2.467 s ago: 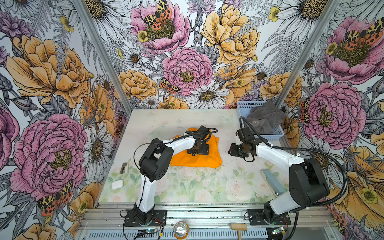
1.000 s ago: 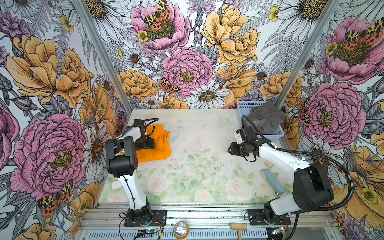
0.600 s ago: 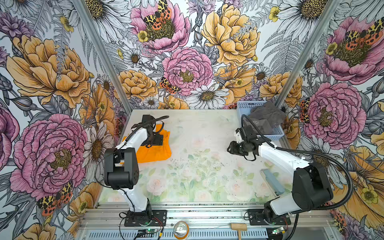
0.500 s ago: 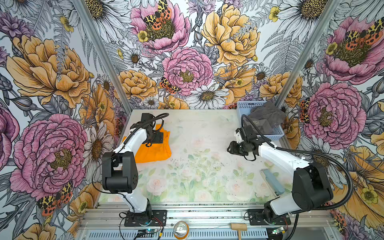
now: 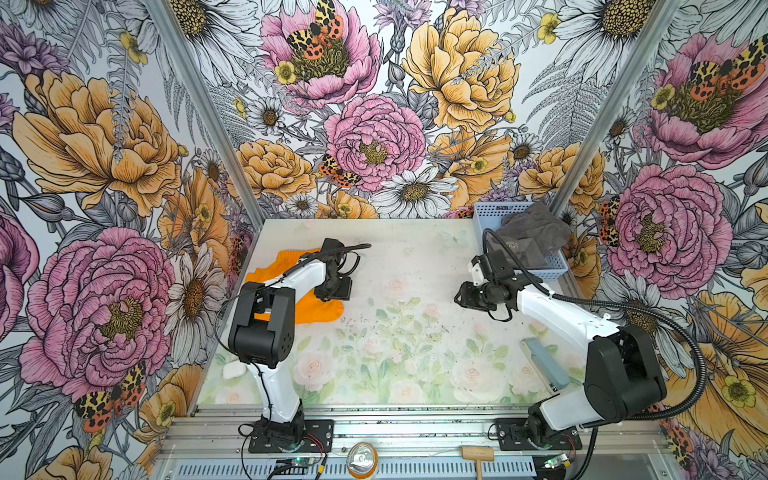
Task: Fold and stack the mixed laundry pile
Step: 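Release the shorts with the left gripper while the right reaches into the basket, then grasp the grey towel in the basket with the right gripper and lift it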
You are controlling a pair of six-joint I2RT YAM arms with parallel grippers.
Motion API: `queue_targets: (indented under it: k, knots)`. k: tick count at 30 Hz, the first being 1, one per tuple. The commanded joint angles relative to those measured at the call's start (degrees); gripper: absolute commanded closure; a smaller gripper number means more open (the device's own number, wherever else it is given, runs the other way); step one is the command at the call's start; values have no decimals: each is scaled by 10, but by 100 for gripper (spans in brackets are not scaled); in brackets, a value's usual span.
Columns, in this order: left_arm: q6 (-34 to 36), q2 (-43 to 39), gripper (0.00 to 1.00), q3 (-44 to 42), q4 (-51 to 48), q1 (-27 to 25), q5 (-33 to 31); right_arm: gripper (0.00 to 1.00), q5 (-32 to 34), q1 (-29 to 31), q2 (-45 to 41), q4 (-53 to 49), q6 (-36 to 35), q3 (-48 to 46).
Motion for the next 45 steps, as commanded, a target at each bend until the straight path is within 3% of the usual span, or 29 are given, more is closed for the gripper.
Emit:
queue_targets:
  k: [1,14,16,19,25,31,36,41,45]
  knots:
    - [-10,1,48,-20,13,-7,9,59,8,-3,-22,2,5,-2]
    - [-17,-37,52,-82,11,-28,-1,60,11,-3,-18,4,3,-1]
    - [-19,-45,48,-82,11,-27,-3,59,16,-5,-16,3,-1,4]
    - [-26,-69,33,-70,11,-29,-3,59,27,-22,-10,4,-10,21]
    - [-48,-140,9,-36,12,-35,10,52,60,-106,28,2,-28,101]
    - [-77,-205,1,-34,20,-62,28,42,129,-193,120,4,-41,223]
    - [-128,-252,1,-81,68,-85,66,33,178,-233,229,2,-41,345]
    - [-160,-272,1,-117,98,-99,75,30,138,-263,345,-28,-3,430]
    - [-167,-276,1,-125,102,-107,73,31,102,-272,397,-27,36,438]
